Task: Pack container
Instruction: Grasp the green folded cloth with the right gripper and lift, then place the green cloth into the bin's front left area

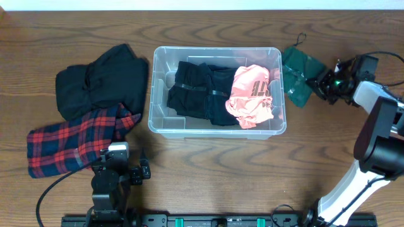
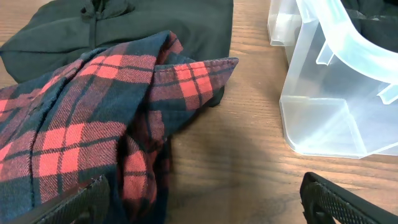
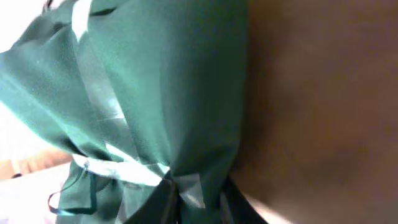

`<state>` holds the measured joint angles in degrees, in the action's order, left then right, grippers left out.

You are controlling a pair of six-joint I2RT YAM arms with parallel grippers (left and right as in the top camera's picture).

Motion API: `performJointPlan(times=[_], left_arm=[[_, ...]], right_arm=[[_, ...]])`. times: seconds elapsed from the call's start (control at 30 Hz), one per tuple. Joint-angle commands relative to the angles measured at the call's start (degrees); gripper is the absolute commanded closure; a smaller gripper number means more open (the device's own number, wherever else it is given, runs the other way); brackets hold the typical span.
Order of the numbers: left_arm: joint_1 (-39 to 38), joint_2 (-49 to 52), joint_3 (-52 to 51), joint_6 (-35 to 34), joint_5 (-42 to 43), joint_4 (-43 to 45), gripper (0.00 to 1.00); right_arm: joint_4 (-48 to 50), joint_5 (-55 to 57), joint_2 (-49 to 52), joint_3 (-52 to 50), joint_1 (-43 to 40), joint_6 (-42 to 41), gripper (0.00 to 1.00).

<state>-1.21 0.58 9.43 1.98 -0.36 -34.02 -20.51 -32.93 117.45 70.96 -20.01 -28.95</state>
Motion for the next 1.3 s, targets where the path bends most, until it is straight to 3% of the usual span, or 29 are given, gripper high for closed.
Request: performJointPlan(times=[0.0,0.3,0.5,0.8,1.07,1.27], left_arm=[[0.3,-0.4,-0.7,0.8,-0.1,0.3,0.02],[0.3,-0.4,-0.7,0.8,-0.1,0.3,0.02],[0.3,-0.4,-0.7,0.8,0.0,0.3,0.02],[0.3,-0.4,-0.7,0.8,0.0,0.3,0.02],[0.3,-0.4,-0.7,0.8,0.0,0.3,0.02],[0.3,-0.4,-0.7,0.8,-0.1,0.3,0.02]], right_arm=[[-4.2,1.4,-10.3,-0.5,-1.5,4.0,0.87],[-19.0,-0.3,-40.3,-0.5,1.6,7.4,0.98],[-19.6,-2.9,-48.3,-0.5,14.3,3.5,0.97],[-2.2,3.3,-37.0,-0.6,41.9,-8.4,0.95],[11.1,2.7,-21.0,-0.6,54.4,-15.4,0.96],[10.8,4.5,-14.5,-0.6,57.9,-16.3,0.97]])
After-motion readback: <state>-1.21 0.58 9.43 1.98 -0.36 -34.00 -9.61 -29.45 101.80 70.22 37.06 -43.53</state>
